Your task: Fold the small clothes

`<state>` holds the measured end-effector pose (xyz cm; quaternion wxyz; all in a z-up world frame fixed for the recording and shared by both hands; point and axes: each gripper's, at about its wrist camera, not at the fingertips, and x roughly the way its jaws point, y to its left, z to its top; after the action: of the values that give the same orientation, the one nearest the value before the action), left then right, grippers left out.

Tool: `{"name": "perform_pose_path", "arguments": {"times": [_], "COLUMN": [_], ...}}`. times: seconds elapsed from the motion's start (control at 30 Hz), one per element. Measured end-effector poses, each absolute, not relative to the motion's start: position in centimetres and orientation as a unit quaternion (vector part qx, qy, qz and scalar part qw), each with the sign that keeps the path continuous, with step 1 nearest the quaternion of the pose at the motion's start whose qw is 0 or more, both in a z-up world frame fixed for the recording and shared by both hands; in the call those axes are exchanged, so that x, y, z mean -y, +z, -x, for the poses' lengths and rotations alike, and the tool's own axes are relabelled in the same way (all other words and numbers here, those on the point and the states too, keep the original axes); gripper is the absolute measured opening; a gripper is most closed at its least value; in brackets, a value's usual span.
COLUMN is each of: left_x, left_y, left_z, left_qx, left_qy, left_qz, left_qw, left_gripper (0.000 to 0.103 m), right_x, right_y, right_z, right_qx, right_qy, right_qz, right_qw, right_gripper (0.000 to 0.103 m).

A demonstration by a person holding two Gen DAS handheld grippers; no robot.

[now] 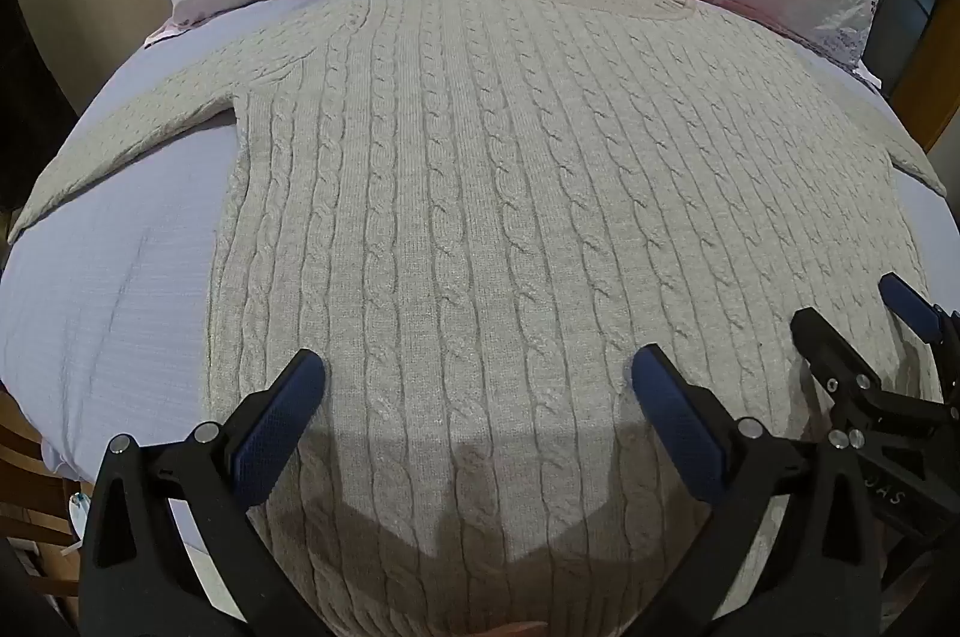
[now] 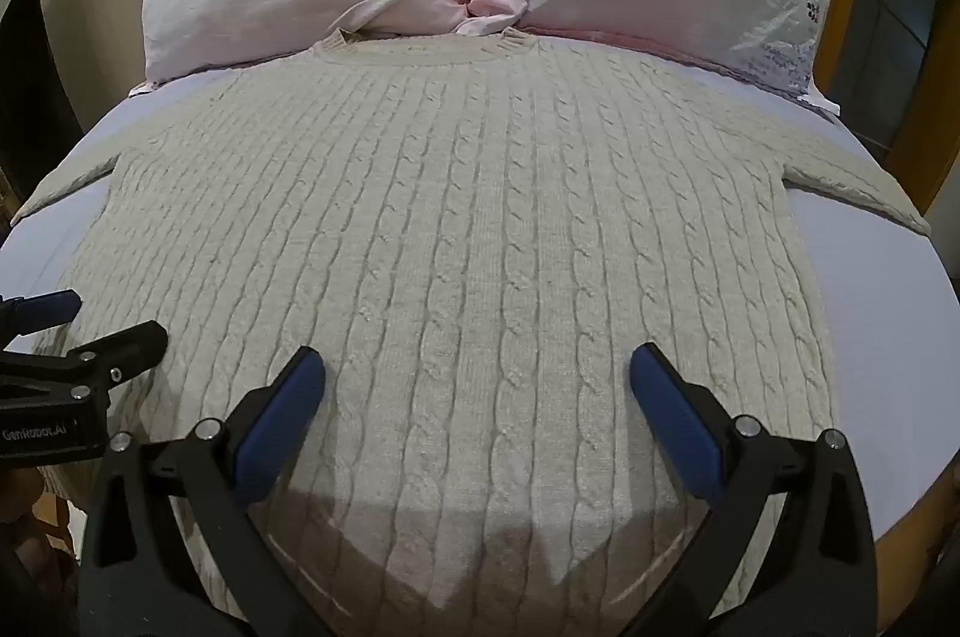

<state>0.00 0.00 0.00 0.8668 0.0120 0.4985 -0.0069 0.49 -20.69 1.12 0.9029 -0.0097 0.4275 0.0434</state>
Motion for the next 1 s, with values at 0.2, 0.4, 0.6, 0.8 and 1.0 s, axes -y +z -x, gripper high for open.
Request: {"name": "perform_pose_path", "arguments": {"times": [0.2, 0.4, 0.6, 0.8, 1.0], "left_x": [0.0, 0.0, 0.0, 0.0, 0.0], "left_y": [0.0, 0.01, 0.01, 0.01, 0.02], "left_z": [0.0, 0.01, 0.01, 0.01, 0.01], "left_qx": [-0.498, -0.497, -0.496, -0.496, -0.496], "left_qy": [-0.007, -0.007, -0.007, -0.007, -0.007], "left_qz": [-0.012, -0.012, -0.012, -0.012, -0.012], "left_qw": [0.867, 0.868, 0.868, 0.868, 0.868], "left_gripper": [0.102, 0.102, 0.102, 0.102, 0.102], "right_x": [20.68, 20.69, 20.7, 20.5, 20.72], "right_y": [1.13, 1.11, 1.1, 0.99, 0.87], "right_z": [-0.47, -0.5, -0.5, -0.44, -0.57], "right_qx": [-0.428, -0.429, -0.429, -0.432, -0.433], "right_qy": [0.043, 0.044, 0.044, 0.042, 0.041], "right_qz": [0.008, 0.009, 0.009, 0.008, 0.009], "right_qw": [0.903, 0.902, 0.902, 0.901, 0.9], "right_gripper": [0.101, 0.101, 0.101, 0.101, 0.101]}}
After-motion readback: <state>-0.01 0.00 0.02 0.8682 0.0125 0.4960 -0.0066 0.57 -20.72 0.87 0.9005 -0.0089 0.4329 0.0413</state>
